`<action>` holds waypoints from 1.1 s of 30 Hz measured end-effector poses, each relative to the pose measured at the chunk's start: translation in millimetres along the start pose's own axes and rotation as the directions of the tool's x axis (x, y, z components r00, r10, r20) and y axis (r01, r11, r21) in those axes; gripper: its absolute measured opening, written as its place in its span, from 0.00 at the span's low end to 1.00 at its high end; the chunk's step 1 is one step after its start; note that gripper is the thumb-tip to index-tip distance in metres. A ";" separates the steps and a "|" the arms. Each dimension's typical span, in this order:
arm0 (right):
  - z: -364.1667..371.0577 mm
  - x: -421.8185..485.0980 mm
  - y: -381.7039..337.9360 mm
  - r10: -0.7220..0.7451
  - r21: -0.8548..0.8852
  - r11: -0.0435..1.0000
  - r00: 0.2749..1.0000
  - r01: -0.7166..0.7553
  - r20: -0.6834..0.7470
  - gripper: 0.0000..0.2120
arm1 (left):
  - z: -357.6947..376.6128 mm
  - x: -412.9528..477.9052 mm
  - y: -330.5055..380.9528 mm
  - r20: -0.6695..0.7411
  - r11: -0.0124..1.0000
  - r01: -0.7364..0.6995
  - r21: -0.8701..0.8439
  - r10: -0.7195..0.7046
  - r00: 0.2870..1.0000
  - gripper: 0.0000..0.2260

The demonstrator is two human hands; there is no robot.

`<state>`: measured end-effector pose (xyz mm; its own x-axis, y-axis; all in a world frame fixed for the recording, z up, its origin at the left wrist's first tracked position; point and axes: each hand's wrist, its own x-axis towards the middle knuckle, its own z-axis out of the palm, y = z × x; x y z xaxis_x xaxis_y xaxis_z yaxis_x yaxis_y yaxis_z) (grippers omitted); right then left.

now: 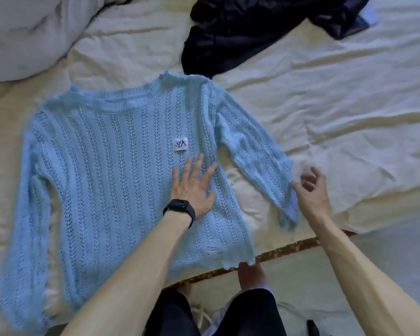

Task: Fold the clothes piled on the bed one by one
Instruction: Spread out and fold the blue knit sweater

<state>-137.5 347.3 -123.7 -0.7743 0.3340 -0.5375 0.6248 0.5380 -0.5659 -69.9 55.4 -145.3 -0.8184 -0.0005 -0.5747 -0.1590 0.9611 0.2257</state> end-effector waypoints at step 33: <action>-178.9 262.9 -52.8 -0.253 -0.361 0.861 0.918 0.357 0.304 0.18 | -149.6 254.3 161.2 -0.012 0.798 0.062 0.600 -0.068 0.998 0.15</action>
<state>-392.0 545.2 -123.3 -0.8388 -0.0646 -0.5406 0.2258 0.8623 -0.4533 -386.2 168.9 -137.4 -0.8123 -0.0696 -0.5791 0.1534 0.9324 -0.3272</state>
